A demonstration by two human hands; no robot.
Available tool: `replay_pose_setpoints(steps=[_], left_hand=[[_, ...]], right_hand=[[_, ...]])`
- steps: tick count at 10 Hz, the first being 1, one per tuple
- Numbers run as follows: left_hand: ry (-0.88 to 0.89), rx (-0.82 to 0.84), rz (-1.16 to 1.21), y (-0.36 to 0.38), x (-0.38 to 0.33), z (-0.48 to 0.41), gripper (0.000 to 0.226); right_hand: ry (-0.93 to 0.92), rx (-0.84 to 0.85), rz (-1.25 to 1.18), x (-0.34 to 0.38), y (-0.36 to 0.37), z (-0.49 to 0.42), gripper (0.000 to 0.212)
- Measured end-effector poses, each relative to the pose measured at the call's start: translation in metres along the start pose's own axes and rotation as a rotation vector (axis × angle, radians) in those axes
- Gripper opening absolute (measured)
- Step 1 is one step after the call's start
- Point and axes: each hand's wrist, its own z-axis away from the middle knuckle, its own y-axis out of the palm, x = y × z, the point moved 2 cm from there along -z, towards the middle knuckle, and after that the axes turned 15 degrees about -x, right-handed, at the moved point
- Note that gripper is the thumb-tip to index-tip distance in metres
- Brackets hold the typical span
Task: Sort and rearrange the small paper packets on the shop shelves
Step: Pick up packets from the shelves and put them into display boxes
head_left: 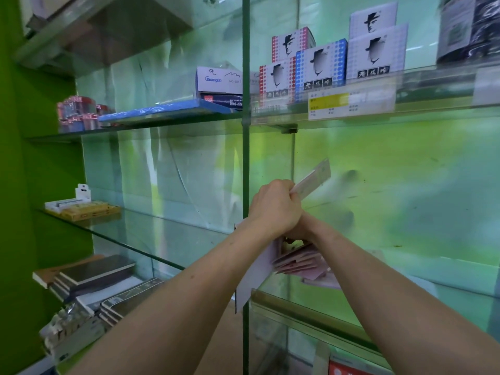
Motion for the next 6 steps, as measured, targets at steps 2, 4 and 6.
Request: replay_pose_setpoints(steps=[2, 4, 6], left_hand=[[-0.020, -0.016, 0.045, -0.002, 0.001, -0.001, 0.017], [-0.020, -0.013, 0.045, -0.002, 0.000, 0.001, 0.016], [-0.076, -0.039, 0.149, -0.007, -0.002, -0.003, 0.030]], right_hand=[[-0.290, -0.202, 0.480, -0.013, 0.021, -0.012, 0.037], [-0.061, -0.657, 0.373, -0.034, 0.010, -0.033, 0.023], [0.370, -0.511, -0.268, -0.033, -0.031, -0.004, 0.027]])
